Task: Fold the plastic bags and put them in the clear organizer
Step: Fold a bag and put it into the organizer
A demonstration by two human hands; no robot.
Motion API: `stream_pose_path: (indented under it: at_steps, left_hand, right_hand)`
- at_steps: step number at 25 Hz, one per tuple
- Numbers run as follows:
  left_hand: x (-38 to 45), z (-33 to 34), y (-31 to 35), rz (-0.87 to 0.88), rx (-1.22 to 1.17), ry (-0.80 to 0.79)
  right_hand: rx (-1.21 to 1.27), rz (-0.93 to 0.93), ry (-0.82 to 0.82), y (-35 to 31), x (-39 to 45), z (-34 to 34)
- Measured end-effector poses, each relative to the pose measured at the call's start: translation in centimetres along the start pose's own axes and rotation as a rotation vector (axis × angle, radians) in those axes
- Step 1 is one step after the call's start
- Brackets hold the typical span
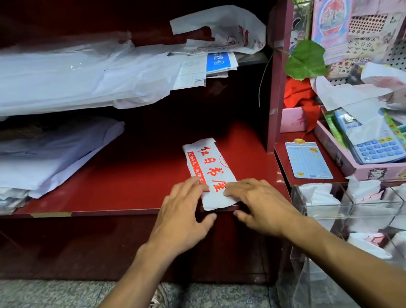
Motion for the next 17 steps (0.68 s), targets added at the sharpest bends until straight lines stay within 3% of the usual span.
stream_pose_path:
  at_steps: [3,11,17]
  left_hand:
    - [-0.1,1.8,-0.5,0.082,0.069,-0.11]
    - [0.3,2.2,-0.5,0.094,0.028,0.12]
    - [0.4,1.4,-1.6,0.091,-0.227,0.189]
  right_hand:
    - [-0.012,0.03,-0.028,0.5,0.1,-0.1]
    - [-0.12,0.047,-0.054,0.7,-0.3,0.6]
    - [0.113,0.032,0.093,1.4,0.0,0.2]
Point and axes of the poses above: each hand's wrist, its own x-axis towards the middle knuckle, its own z-axis out of the palm, y = z × x, the point moved 3 cm from there along x, towards the middle knuckle, and after that the axes turned 3 degrees about y, right-handed, at the moved point
